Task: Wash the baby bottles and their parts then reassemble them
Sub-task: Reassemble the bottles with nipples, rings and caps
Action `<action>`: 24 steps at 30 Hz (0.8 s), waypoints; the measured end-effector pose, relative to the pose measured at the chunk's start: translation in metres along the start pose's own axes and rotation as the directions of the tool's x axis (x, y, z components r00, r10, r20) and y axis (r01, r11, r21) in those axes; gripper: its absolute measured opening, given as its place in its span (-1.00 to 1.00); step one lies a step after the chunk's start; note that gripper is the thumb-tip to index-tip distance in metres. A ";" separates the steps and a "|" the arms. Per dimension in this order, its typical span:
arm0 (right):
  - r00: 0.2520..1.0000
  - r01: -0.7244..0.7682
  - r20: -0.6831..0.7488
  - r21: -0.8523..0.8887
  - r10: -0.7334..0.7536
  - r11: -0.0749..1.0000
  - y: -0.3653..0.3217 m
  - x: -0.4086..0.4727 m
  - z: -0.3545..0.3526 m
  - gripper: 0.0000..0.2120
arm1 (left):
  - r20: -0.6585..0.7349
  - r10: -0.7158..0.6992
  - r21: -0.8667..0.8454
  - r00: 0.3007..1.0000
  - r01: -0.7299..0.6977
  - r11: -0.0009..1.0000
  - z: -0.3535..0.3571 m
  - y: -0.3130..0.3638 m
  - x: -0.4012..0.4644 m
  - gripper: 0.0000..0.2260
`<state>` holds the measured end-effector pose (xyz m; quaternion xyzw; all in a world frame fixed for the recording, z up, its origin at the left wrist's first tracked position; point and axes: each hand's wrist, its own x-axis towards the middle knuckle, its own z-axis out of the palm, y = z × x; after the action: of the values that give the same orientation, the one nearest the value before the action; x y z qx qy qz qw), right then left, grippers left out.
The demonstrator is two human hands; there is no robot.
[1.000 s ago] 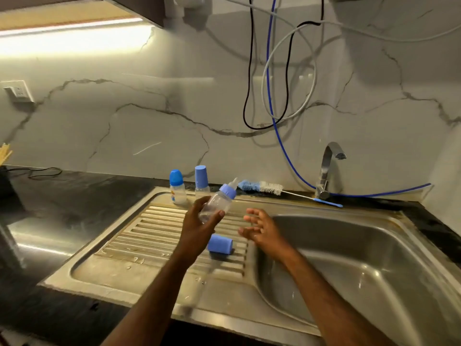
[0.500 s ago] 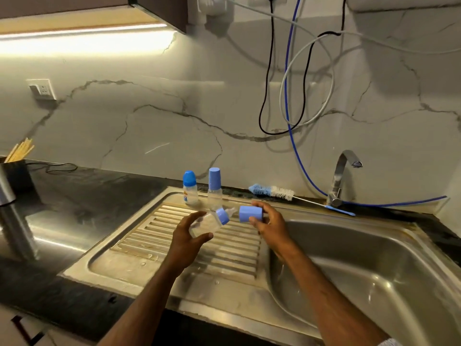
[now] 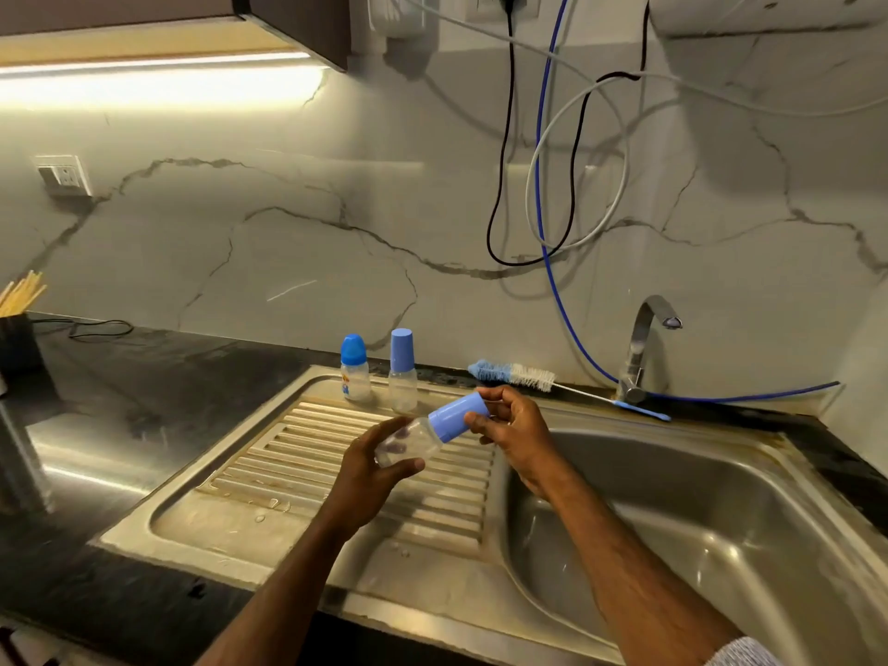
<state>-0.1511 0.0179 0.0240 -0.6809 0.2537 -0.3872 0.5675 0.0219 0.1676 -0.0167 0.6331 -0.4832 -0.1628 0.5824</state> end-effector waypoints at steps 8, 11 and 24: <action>0.999 0.017 -0.053 0.120 -0.011 0.993 -0.006 0.006 -0.005 -0.68 | 0.018 -0.010 -0.094 1.000 0.012 0.995 0.021 0.008 0.008 -0.49; 0.999 0.012 -0.033 0.019 -0.011 1.000 -0.006 0.008 -0.008 -0.51 | 0.043 -0.012 -0.124 0.999 0.017 0.992 0.029 0.009 0.017 -0.52; 0.984 -0.008 -0.165 -0.420 -0.068 0.907 0.000 0.083 -0.017 -0.32 | 0.127 -0.154 0.347 0.980 0.102 0.932 0.030 -0.015 0.100 -0.45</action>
<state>-0.1173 -0.0565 0.0448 -0.7538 0.3696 -0.3909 0.3774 0.0536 0.0677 -0.0026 0.7397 -0.5047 -0.1628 0.4143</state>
